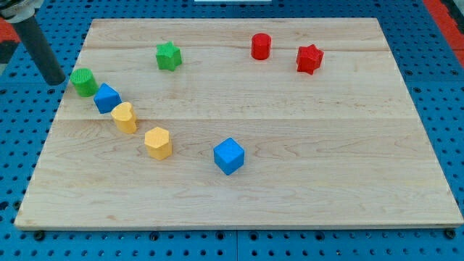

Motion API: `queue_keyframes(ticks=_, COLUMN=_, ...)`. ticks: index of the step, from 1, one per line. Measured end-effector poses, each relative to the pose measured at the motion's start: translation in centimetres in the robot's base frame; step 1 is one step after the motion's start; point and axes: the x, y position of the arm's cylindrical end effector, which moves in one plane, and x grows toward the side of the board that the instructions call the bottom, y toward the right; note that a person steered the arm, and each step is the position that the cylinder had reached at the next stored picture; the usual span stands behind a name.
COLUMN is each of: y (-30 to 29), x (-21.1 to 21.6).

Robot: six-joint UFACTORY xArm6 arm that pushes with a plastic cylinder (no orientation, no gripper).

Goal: Place the green circleblue triangle and yellow heart in a diagonal line

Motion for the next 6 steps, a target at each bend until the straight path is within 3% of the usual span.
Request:
queue_keyframes(ticks=1, y=5.1, x=0.6)
queue_keyframes(ticks=2, y=5.6, x=0.9)
queue_keyframes(ticks=3, y=4.5, x=5.1)
queue_keyframes(ticks=4, y=9.8, x=5.6)
queue_keyframes(ticks=6, y=10.2, x=10.5)
